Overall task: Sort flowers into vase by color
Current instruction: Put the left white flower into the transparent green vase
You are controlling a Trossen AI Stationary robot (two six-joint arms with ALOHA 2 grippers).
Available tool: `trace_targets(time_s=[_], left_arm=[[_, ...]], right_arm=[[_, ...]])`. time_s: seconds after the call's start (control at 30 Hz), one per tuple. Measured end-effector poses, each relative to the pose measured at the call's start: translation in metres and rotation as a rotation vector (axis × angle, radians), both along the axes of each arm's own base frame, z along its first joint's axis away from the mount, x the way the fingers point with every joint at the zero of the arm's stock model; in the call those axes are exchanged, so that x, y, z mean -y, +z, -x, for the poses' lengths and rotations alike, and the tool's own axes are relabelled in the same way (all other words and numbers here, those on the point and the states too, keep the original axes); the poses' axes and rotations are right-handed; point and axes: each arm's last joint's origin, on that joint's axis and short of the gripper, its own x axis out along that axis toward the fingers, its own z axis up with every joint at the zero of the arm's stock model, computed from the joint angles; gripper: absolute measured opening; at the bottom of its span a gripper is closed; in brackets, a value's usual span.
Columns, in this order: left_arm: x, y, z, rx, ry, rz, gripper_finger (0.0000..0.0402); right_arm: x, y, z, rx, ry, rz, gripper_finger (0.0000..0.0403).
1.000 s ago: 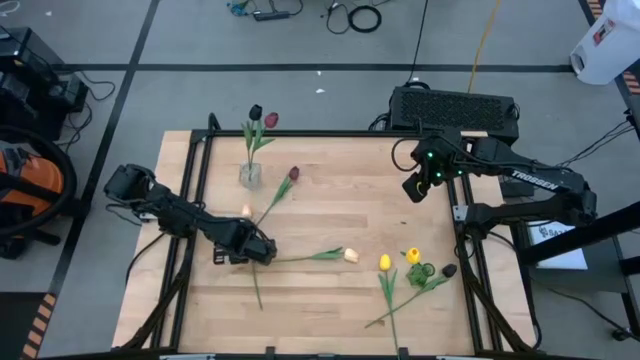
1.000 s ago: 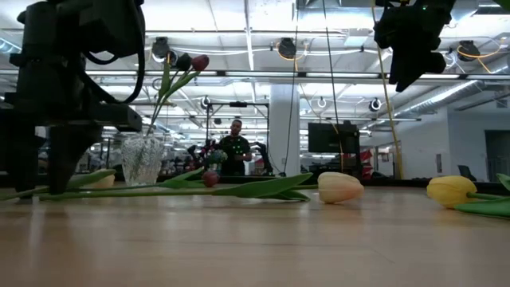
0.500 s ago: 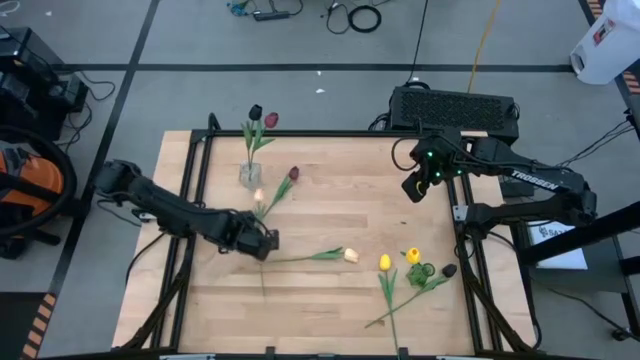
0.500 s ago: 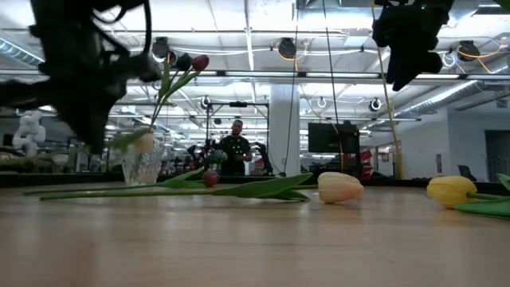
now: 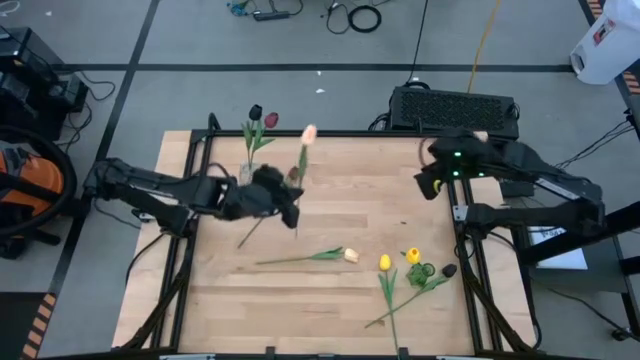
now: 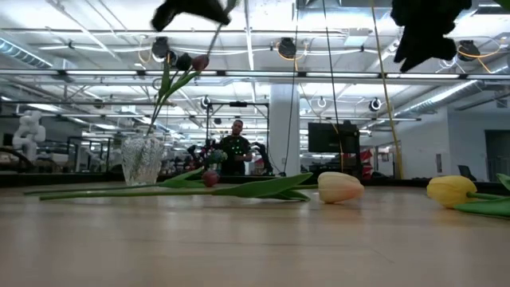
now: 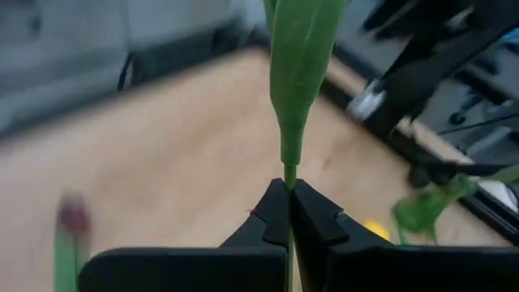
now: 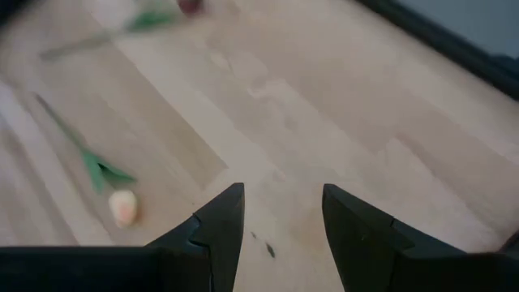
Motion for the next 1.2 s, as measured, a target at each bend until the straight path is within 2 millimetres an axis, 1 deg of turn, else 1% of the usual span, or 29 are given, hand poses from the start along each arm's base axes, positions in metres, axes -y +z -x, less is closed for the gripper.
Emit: trace_targets(time_s=[0.1,0.17,0.23,0.33,0.47,0.6,0.67,0.77,0.97,1.2], left_arm=[[-0.016,0.018,-0.010,0.096,-0.067,-0.145,0.0002],[-0.031,0.022,-0.013,0.127,-0.104,-0.185,0.0002],[-0.046,0.023,-0.018,0.152,-0.156,-0.190,0.0002],[-0.070,0.020,-0.028,0.204,-0.255,-0.172,0.0002],[-0.094,0.016,-0.047,0.349,-0.406,-0.161,0.0002],[-0.101,0.008,-0.065,0.460,-0.503,-0.184,0.0002],[-0.103,0.003,-0.071,0.467,-0.524,-0.183,0.0002],[-0.104,-0.003,-0.073,0.441,-0.527,-0.169,0.0002],[-0.107,-0.002,-0.072,0.449,-0.543,-0.175,0.0001],[-0.110,-0.001,-0.072,0.454,-0.548,-0.178,0.0001]], right_arm=[[-0.005,0.013,0.012,0.139,0.012,0.054,0.0160],[-0.007,0.023,0.017,0.245,0.027,0.114,0.0160],[-0.008,0.034,0.018,0.349,0.049,0.171,0.0160],[-0.008,0.046,0.012,0.487,0.136,0.211,0.0160],[-0.004,0.056,-0.008,0.614,0.248,0.210,0.0160],[0.003,0.055,-0.036,0.656,0.278,0.200,0.0160],[0.006,0.052,-0.051,0.658,0.296,0.192,0.0163],[0.010,0.050,-0.071,0.685,0.322,0.212,0.0172],[0.015,0.052,-0.095,0.779,0.348,0.278,0.0197],[0.019,0.040,-0.120,0.772,0.361,0.264,0.0225]])
